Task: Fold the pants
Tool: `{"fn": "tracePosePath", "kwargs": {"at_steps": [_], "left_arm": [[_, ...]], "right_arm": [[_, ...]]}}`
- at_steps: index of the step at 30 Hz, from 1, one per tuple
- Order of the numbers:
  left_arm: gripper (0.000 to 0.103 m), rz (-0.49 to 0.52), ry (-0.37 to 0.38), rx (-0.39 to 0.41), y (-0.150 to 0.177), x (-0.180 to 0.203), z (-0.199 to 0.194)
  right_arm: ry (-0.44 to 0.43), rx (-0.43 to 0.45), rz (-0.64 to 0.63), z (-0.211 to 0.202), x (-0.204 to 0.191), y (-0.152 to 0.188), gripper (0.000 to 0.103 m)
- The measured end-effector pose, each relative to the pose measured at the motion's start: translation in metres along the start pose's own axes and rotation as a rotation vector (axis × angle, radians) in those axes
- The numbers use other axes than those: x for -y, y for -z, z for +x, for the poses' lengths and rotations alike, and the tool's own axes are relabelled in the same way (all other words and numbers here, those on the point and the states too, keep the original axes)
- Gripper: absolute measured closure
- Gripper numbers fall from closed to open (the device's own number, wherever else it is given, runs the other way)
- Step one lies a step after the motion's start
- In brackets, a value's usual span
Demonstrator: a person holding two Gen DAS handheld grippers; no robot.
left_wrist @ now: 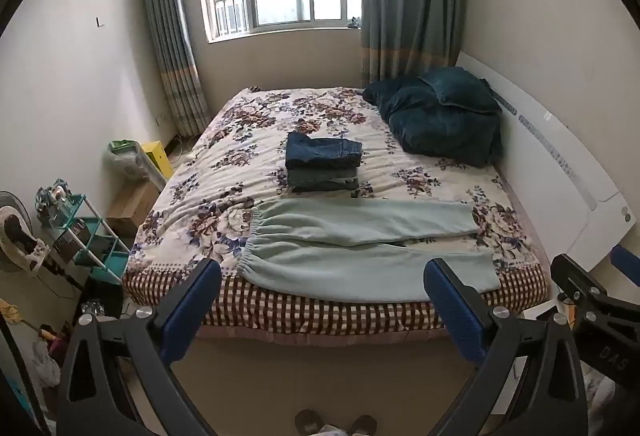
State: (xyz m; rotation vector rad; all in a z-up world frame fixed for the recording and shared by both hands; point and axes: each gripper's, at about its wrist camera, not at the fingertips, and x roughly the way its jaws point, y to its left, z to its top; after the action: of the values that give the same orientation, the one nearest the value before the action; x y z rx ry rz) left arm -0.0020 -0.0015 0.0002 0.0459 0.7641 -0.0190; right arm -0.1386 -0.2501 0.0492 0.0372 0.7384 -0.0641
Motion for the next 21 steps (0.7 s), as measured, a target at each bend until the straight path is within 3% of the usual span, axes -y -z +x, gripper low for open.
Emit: {"fn": "tracePosePath", "kwargs": {"at_steps": [2, 21], "left_arm": [[0.0, -0.034, 0.025, -0.009, -0.001, -0.0064, 0.0011], [0.0, -0.014, -0.014, 0.011, -0.0082, -0.0087, -0.0077]], "right_arm": [[-0.001, -0.001, -0.001, -0.0005, 0.0004, 0.0, 0.0], [-0.02, 0.001, -0.012, -0.0018, -0.0031, -0.0005, 0.0]]}}
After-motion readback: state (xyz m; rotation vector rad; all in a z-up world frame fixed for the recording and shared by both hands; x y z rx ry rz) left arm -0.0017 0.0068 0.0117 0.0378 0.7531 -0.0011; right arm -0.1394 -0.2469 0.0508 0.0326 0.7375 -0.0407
